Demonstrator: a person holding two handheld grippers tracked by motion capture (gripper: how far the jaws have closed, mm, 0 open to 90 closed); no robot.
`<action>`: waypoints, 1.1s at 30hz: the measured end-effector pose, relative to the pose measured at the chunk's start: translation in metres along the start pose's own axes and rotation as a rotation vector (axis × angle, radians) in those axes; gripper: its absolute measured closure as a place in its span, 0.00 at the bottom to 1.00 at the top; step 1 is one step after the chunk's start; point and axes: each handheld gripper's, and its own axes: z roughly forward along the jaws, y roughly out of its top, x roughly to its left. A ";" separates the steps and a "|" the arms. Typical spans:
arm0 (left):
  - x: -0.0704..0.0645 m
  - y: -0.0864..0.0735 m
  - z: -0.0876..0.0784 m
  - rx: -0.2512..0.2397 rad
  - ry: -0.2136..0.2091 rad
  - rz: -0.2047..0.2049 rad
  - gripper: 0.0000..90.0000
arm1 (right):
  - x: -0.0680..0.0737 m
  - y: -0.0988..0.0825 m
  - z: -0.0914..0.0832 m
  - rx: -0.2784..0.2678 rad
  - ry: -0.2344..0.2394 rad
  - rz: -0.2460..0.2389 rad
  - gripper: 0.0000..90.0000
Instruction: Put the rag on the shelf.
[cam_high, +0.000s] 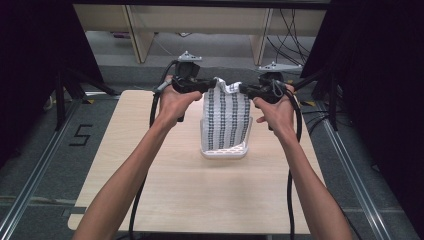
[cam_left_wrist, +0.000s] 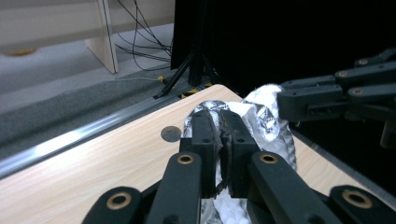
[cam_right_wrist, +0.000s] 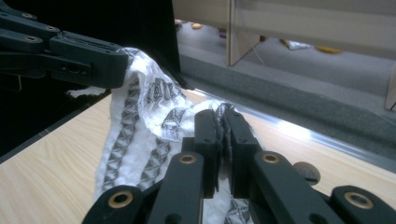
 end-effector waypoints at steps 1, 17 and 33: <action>0.002 -0.001 0.003 0.008 0.004 -0.003 0.94 | -0.004 0.000 0.004 -0.005 -0.012 -0.021 0.95; 0.030 -0.027 0.038 0.094 0.012 -0.145 0.91 | -0.027 -0.012 0.049 0.102 -0.047 0.075 0.92; 0.031 -0.036 0.042 0.180 0.031 -0.181 0.50 | -0.025 -0.016 0.048 0.112 -0.055 0.080 0.81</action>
